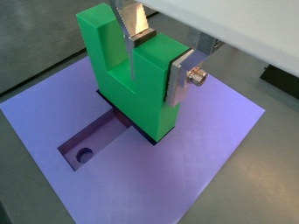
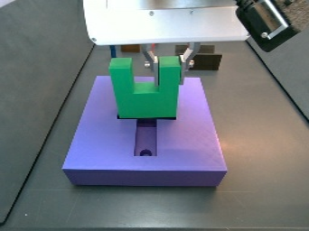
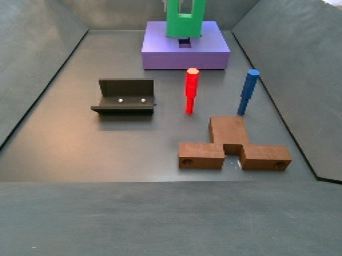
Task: Pick up the green object. Move up. Place the green object on the fixture. Regrasp the green object. Move to above the board. Insert the green object.
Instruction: Insert the green object.
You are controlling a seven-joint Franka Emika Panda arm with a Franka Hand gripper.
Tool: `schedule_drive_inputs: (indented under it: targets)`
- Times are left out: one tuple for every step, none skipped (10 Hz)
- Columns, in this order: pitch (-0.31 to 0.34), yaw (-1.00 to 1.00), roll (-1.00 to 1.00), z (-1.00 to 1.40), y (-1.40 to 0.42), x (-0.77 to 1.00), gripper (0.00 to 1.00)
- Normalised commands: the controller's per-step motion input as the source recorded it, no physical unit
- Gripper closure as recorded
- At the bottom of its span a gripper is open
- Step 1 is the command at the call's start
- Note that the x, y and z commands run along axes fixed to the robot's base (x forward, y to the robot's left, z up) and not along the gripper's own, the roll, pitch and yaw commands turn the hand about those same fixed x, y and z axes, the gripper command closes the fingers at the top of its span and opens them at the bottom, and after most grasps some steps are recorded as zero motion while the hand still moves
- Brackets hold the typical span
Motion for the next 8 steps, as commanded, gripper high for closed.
schedule_drive_inputs:
  targets:
    - [-0.004,0.01,0.0,-0.22,0.0,-0.03,1.0]
    - [0.0,0.0,0.0,-0.25,0.0,-0.11,1.0]
    - [0.0,0.0,-0.03,-0.19,-0.01,-0.1,1.0]
    - [-0.01,-0.03,-0.11,-0.19,-0.07,-0.07,1.0]
    - [-0.026,-0.07,-0.1,-0.23,-0.07,-0.03,1.0]
    - [-0.037,-0.11,-0.11,-0.27,-0.06,0.0,1.0]
    - [-0.043,-0.15,-0.13,-0.25,-0.02,0.0,1.0]
    - [-0.02,-0.09,-0.08,-0.23,0.0,0.0,1.0]
